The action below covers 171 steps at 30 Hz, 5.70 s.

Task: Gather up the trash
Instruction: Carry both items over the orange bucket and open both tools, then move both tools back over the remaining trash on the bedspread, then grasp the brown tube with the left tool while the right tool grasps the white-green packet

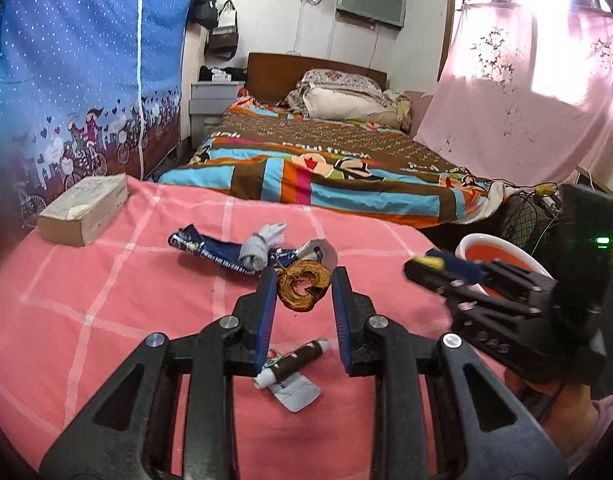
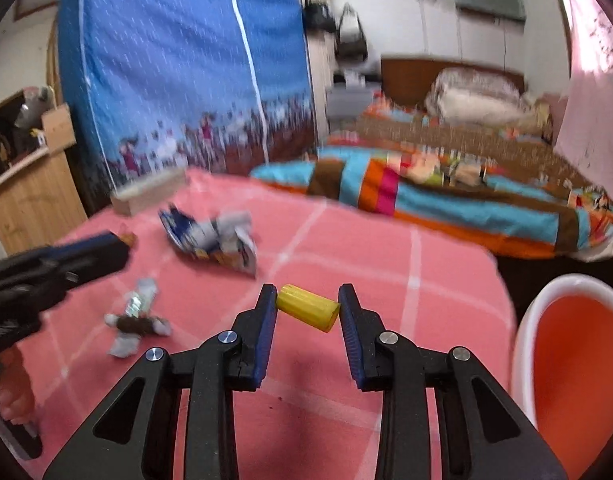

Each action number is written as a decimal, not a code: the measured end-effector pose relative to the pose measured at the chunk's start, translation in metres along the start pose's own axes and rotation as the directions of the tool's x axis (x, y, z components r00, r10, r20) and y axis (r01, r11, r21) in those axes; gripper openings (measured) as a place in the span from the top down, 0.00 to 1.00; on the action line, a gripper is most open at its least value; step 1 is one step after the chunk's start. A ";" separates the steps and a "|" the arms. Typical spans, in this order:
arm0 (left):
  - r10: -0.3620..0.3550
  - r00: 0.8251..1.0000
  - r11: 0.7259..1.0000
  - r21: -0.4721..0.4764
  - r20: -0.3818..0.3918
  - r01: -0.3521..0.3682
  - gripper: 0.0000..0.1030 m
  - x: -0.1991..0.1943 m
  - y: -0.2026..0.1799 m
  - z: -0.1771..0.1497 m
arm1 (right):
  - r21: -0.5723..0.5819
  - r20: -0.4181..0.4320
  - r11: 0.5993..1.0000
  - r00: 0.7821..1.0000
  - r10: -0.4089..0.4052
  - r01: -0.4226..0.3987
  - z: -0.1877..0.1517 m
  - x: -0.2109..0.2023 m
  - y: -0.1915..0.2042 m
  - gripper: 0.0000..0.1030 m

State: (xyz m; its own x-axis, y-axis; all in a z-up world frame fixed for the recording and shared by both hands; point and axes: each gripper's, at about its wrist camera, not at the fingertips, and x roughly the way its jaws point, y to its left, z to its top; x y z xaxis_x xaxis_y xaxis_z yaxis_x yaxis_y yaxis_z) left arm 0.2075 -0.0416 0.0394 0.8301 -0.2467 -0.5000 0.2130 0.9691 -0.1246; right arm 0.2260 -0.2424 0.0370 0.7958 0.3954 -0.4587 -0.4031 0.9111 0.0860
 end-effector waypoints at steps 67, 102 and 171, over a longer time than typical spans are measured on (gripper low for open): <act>-0.409 0.875 0.891 0.092 -0.259 0.444 0.68 0.104 -0.243 0.006 | 0.459 -0.002 0.815 0.918 -0.396 0.352 -0.053 -0.128 -0.200 0.71; -0.018 0.961 0.999 -0.024 0.274 0.025 0.00 -0.014 -0.081 0.028 | 0.280 0.442 0.933 0.832 -0.336 0.228 0.004 -0.130 -0.088 0.00; -0.057 0.981 0.997 0.044 -0.188 0.067 0.88 0.001 0.018 -0.024 | 0.001 -0.006 0.995 0.995 -0.099 0.099 -0.001 0.013 0.008 0.00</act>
State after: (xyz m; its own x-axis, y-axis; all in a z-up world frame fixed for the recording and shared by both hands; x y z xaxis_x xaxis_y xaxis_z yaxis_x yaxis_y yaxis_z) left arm 0.1993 -0.0243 0.0159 0.7051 -0.2970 -0.6439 0.2904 0.9494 -0.1200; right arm 0.2327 -0.2305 0.0312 0.8290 0.3025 -0.4704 -0.3218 0.9459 0.0412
